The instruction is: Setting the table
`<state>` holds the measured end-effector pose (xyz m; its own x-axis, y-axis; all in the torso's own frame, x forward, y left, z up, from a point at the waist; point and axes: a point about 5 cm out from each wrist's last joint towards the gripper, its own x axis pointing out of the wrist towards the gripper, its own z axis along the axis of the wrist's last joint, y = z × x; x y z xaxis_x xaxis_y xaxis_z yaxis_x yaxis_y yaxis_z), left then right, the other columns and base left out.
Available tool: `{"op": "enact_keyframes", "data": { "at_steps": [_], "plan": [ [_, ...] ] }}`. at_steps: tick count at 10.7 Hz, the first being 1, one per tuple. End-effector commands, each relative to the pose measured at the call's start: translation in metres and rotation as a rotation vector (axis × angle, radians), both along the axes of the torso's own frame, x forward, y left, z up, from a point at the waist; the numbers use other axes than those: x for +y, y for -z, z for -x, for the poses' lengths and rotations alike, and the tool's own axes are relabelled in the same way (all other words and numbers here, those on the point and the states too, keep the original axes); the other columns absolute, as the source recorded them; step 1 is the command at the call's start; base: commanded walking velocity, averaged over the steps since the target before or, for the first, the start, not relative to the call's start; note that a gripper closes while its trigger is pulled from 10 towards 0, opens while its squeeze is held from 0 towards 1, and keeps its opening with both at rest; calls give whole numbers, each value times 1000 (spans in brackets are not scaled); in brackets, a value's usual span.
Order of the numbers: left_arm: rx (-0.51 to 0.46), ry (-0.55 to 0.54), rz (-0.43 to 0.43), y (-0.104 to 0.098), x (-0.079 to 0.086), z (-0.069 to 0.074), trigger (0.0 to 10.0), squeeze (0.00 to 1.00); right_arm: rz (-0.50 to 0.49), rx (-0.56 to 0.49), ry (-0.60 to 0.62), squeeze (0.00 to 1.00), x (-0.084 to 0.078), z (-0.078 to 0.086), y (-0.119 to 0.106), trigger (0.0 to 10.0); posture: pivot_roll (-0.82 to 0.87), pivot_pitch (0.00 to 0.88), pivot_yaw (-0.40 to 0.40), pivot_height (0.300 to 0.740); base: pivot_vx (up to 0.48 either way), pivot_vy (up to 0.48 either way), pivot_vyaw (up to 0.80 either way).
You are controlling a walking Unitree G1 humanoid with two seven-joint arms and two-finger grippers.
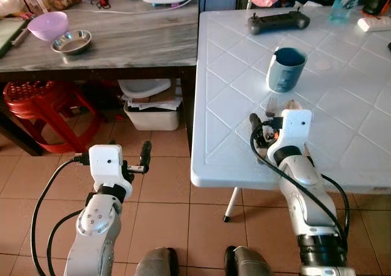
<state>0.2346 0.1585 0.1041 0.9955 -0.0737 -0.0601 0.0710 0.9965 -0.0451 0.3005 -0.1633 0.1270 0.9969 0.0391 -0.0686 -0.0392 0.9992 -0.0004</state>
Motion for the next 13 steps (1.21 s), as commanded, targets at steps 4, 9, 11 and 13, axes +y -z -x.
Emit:
{"op": "enact_keyframes", "data": {
  "at_steps": [4,9,11,13],
  "plan": [
    [6,20,-5,-4,2,4,10000,0,-7,88,45,0,-7,-9,6,10000,60,201,105,740,0,0,0],
    [9,33,-3,-5,1,4,10000,0,-33,118,23,0,-3,-2,9,10000,56,204,101,740,0,0,0],
    [5,38,-2,-7,2,2,10000,0,-51,94,27,0,-4,3,3,10000,55,202,95,740,0,0,0],
    [10,58,12,-6,1,2,10000,0,-74,166,67,0,-3,20,11,10000,47,204,94,740,0,0,0]
  ]
}}
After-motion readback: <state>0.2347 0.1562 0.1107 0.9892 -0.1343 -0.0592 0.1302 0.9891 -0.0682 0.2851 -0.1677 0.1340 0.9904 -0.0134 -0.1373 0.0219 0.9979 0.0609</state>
